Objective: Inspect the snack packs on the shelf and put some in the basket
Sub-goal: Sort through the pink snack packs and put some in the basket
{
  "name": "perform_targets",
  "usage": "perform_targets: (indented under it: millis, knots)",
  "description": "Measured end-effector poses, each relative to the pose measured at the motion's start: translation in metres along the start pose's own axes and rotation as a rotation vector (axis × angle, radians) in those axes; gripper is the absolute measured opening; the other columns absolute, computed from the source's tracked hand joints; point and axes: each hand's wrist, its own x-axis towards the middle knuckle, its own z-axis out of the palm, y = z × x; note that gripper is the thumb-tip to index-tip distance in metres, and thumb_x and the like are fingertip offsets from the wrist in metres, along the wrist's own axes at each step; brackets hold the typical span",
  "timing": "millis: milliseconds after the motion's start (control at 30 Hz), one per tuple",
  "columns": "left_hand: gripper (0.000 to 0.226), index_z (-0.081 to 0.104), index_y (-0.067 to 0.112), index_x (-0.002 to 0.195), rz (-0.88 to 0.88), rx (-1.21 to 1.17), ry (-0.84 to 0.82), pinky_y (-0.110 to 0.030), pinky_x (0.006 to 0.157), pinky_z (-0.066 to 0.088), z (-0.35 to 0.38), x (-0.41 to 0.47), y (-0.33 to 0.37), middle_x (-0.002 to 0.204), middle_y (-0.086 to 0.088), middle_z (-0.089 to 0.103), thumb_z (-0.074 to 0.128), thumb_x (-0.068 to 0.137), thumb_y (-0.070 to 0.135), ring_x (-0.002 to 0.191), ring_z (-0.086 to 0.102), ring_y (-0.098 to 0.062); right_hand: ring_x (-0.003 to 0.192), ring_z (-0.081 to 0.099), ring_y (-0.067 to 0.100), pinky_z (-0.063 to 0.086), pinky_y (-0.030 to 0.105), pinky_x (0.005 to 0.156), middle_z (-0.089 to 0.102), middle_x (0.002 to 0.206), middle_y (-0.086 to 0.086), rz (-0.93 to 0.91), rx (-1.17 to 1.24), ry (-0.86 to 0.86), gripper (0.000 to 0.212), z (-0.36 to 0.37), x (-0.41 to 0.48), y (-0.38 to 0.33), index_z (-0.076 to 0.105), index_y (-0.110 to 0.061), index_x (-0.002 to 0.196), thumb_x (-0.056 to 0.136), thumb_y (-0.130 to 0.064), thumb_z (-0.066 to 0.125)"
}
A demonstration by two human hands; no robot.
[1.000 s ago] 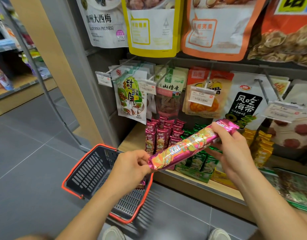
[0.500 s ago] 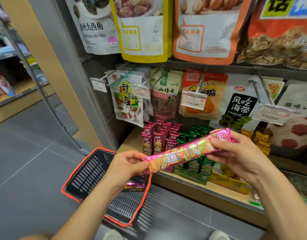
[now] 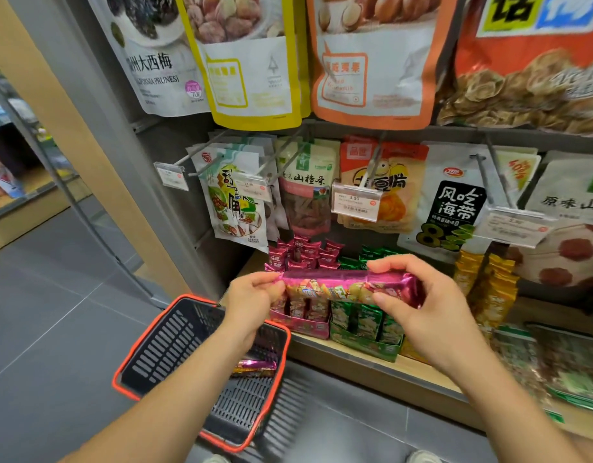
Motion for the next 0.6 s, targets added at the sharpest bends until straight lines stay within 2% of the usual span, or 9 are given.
perform_targets:
  millis: [100,133,200,233,300,367,433,500,600]
  knots:
    - [0.011,0.071,0.010,0.091,0.121,0.191,-0.079,-0.028,0.074,0.058,0.018,0.022,0.006,0.068,0.005,0.071,0.071,0.083,0.003,0.066,0.068,-0.006,0.108,0.056,-0.010,0.044,0.009,0.094,0.064,0.112,-0.024,-0.174,-0.178,0.121,0.033,0.012,0.000,0.004,0.067,-0.028,0.100,0.080,-0.001,0.074]
    - [0.016,0.070,0.012,0.097,0.210,0.369,-0.103,-0.030,0.081,0.057,0.024,0.030,0.009,0.076,0.008,0.072,0.072,0.082,0.004,0.073,0.068,-0.003,0.111,0.055,-0.009,0.041,0.009,0.098,0.063,0.115,-0.019,-0.222,-0.241,0.159,0.033,0.014,0.000,0.006,0.068,-0.023,0.102,0.080,0.000,0.074]
    - [0.044,0.063,0.015,0.122,0.456,0.795,-0.168,-0.033,0.099,0.048,0.032,0.049,0.012,0.114,0.001,0.068,0.072,0.080,0.006,0.107,0.063,-0.012,0.113,0.055,0.000,0.037,0.009,0.102,0.062,0.119,-0.009,-0.290,-0.343,0.226,0.034,0.017,0.002,0.012,0.069,-0.016,0.105,0.078,0.004,0.075]
    - [0.058,0.054,0.014,0.134,0.580,0.968,-0.221,-0.034,0.105,0.043,0.036,0.058,0.012,0.132,-0.004,0.058,0.070,0.079,0.007,0.122,0.053,-0.019,0.114,0.056,0.005,0.036,0.009,0.103,0.063,0.120,-0.005,-0.308,-0.384,0.251,0.035,0.018,0.003,0.014,0.069,-0.013,0.105,0.076,0.006,0.075]
    - [0.076,0.035,0.015,0.147,0.714,1.232,-0.313,-0.038,0.110,0.037,0.045,0.074,0.011,0.151,-0.008,0.038,0.066,0.078,0.013,0.136,0.036,-0.027,0.113,0.057,0.013,0.036,0.008,0.102,0.062,0.121,0.002,-0.326,-0.445,0.281,0.036,0.025,0.006,0.017,0.068,-0.010,0.107,0.075,0.007,0.075]
    - [0.092,0.019,0.019,0.153,0.711,1.437,-0.348,-0.041,0.110,0.034,0.056,0.091,0.010,0.159,-0.008,0.022,0.069,0.076,0.017,0.140,0.029,-0.028,0.108,0.055,0.015,0.039,0.006,0.097,0.059,0.118,0.007,-0.346,-0.482,0.282,0.037,0.032,0.009,0.021,0.068,-0.006,0.108,0.074,0.009,0.075]
    - [0.102,0.011,0.021,0.154,0.661,1.553,-0.382,-0.043,0.108,0.035,0.065,0.103,0.009,0.160,-0.008,0.015,0.074,0.073,0.016,0.140,0.028,-0.029,0.105,0.054,0.015,0.042,0.010,0.093,0.058,0.118,0.009,-0.371,-0.512,0.260,0.040,0.040,0.013,0.025,0.068,-0.004,0.109,0.072,0.010,0.075]
    - [0.101,0.012,0.020,0.153,0.647,1.606,-0.419,-0.043,0.105,0.038,0.070,0.110,0.009,0.158,-0.008,0.021,0.074,0.073,0.012,0.138,0.034,-0.029,0.104,0.054,0.016,0.045,0.017,0.091,0.058,0.118,0.012,-0.392,-0.545,0.243,0.042,0.046,0.017,0.027,0.067,-0.003,0.110,0.071,0.012,0.076]
    - [0.097,0.013,0.020,0.152,0.635,1.549,-0.448,-0.044,0.099,0.046,0.070,0.116,0.008,0.148,-0.008,0.038,0.072,0.076,0.007,0.129,0.046,-0.031,0.100,0.055,0.019,0.051,0.025,0.083,0.058,0.117,0.013,-0.391,-0.577,0.246,0.041,0.054,0.031,0.025,0.067,-0.002,0.110,0.072,0.011,0.075]
